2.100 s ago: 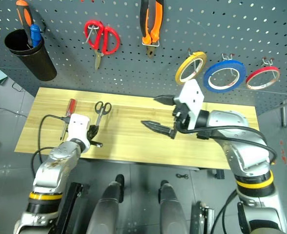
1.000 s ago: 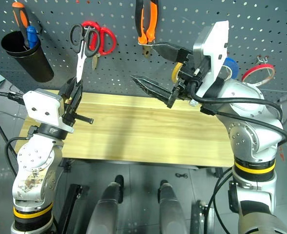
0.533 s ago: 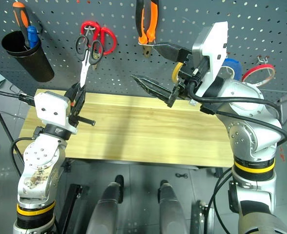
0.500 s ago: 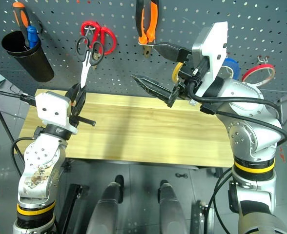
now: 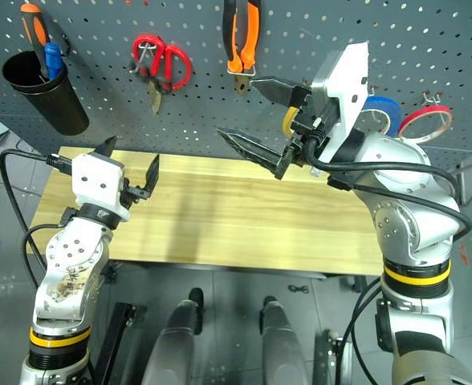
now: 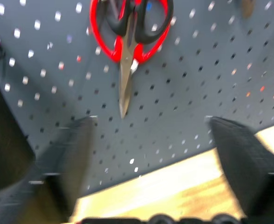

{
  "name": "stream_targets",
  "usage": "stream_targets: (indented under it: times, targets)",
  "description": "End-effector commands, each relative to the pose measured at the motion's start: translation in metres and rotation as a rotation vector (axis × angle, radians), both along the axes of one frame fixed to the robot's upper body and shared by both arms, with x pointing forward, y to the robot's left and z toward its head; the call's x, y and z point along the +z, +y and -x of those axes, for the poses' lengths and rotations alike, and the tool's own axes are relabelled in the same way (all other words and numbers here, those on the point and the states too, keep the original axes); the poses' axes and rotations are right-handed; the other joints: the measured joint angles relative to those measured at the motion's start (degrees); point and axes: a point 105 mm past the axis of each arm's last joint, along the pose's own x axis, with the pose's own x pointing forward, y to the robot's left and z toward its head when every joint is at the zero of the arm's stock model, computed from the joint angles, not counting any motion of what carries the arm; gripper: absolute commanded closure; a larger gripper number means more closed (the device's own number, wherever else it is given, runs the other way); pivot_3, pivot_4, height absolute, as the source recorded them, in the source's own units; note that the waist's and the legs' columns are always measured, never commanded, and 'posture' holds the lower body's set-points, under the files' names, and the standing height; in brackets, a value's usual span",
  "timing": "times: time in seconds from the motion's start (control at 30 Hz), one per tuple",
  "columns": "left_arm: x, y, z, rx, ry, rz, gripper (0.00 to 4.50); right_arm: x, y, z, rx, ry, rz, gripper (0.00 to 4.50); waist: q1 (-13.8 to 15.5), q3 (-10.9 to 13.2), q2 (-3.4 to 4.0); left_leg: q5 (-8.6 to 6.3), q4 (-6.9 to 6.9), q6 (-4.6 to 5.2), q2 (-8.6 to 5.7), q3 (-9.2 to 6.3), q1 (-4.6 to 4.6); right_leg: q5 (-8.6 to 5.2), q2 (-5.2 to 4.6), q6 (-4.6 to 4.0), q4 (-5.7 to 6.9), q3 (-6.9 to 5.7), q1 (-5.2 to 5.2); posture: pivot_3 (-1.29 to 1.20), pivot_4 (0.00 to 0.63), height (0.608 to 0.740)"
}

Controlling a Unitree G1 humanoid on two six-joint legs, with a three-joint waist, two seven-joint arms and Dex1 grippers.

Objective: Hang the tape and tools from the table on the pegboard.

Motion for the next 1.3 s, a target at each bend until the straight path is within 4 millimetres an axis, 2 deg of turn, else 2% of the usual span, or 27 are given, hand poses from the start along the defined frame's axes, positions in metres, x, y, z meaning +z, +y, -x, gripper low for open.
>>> stream_targets:
  times: [0.03, 0.13, 0.27, 0.37, 0.5, 0.57, 0.7, 0.8, 0.93, 1.03, 1.23, 1.3]
  targets:
    - [-0.041, 0.042, -0.006, 0.128, 0.173, 0.047, 0.03, -0.030, 0.008, 0.006, 0.036, 0.079, 0.124, 0.00, 0.0, 0.0, -0.01, 0.00, 0.00, 0.00, 0.00, 0.00, 0.02, 0.00, 0.00, 0.00, 0.02, 0.00, 0.00, 0.08, 0.371, 0.740]
    - [-0.062, 0.070, -0.013, 0.197, 0.263, 0.068, 0.03, -0.045, 0.019, 0.007, 0.065, 0.105, 0.178, 0.00, -0.1, 0.0, -0.02, 0.00, 0.00, 0.00, 0.00, 0.00, 0.02, 0.00, 0.01, 0.00, 0.07, 0.00, -0.04, 0.08, 0.370, 0.740]
    - [-0.087, 0.104, -0.035, 0.213, 0.418, 0.145, 0.03, -0.058, 0.044, -0.002, 0.063, 0.152, 0.207, 0.00, 0.0, 0.0, -0.03, 0.14, 0.00, 0.11, 0.01, -0.02, 0.02, -0.08, 0.01, 0.14, 0.14, -0.06, -0.06, 0.10, 0.373, 0.740]
    - [-0.091, 0.122, -0.054, 0.237, 0.467, 0.151, 0.03, -0.062, 0.060, -0.006, 0.066, 0.158, 0.223, 0.00, 0.0, -0.1, -0.05, 0.25, -0.01, 0.08, 0.01, -0.03, 0.01, -0.13, 0.00, 0.34, 0.17, -0.09, -0.06, 0.09, 0.375, 0.740]
    - [-0.095, 0.143, -0.076, 0.306, 0.534, 0.122, 0.03, -0.067, 0.085, -0.002, 0.105, 0.161, 0.256, 0.00, 0.3, -0.1, -0.08, 0.26, -0.04, 0.08, 0.01, -0.07, -0.04, -0.07, 0.00, 0.24, 0.12, -0.17, -0.06, 0.09, 0.376, 0.740]
    - [-0.099, 0.145, -0.083, 0.308, 0.564, 0.113, 0.03, -0.066, 0.095, -0.003, 0.107, 0.159, 0.253, 0.00, 0.4, -0.1, -0.07, 0.26, -0.08, 0.09, 0.01, -0.09, -0.04, 0.05, 0.00, 0.03, 0.15, -0.19, -0.07, 0.08, 0.373, 0.740]
    - [-0.107, 0.134, -0.097, 0.224, 0.601, 0.153, 0.03, -0.055, 0.110, -0.010, 0.085, 0.150, 0.207, 0.00, 0.5, -0.1, -0.08, 0.26, -0.10, 0.08, 0.01, -0.09, -0.05, 0.09, 0.00, -0.04, 0.13, -0.23, -0.07, 0.08, 0.378, 0.740]
    - [-0.106, 0.127, -0.106, 0.191, 0.605, 0.150, 0.03, -0.053, 0.110, -0.013, 0.067, 0.152, 0.199, 0.00, 0.6, -0.1, -0.09, 0.27, -0.11, 0.07, 0.01, -0.11, -0.05, 0.09, 0.01, -0.05, 0.18, -0.27, -0.08, 0.07, 0.385, 0.740]
    - [-0.103, 0.132, -0.111, 0.247, 0.612, 0.166, 0.03, -0.056, 0.106, -0.014, 0.058, 0.157, 0.213, 0.00, 0.8, -0.1, -0.09, 0.27, -0.11, 0.07, 0.01, -0.12, -0.10, 0.08, 0.00, -0.04, 0.17, -0.31, -0.09, 0.07, 0.385, 0.740]
    - [-0.107, 0.136, -0.111, 0.281, 0.635, 0.210, 0.82, -0.056, 0.103, -0.015, 0.050, 0.162, 0.215, 0.00, 0.7, -0.1, -0.08, 0.27, -0.12, 0.07, 0.02, -0.12, -0.09, 0.08, 0.00, -0.04, 0.19, -0.30, -0.09, 0.06, 0.385, 0.740]
    - [-0.113, 0.138, -0.109, 0.292, 0.659, 0.222, 3.76, -0.054, 0.100, -0.018, 0.040, 0.167, 0.208, 0.00, 0.0, -0.1, -0.09, 0.28, -0.13, 0.05, 0.02, -0.13, -0.06, 0.08, 0.00, -0.05, 0.30, -0.31, -0.09, 0.05, 0.388, 0.740]
    - [-0.113, 0.139, -0.109, 0.298, 0.659, 0.229, 3.94, -0.054, 0.099, -0.017, 0.040, 0.168, 0.211, 0.00, 0.0, -0.1, -0.09, 0.30, -0.13, 0.04, 0.02, -0.14, -0.06, 0.08, 0.00, -0.05, 0.31, -0.31, -0.09, 0.05, 0.388, 0.740]
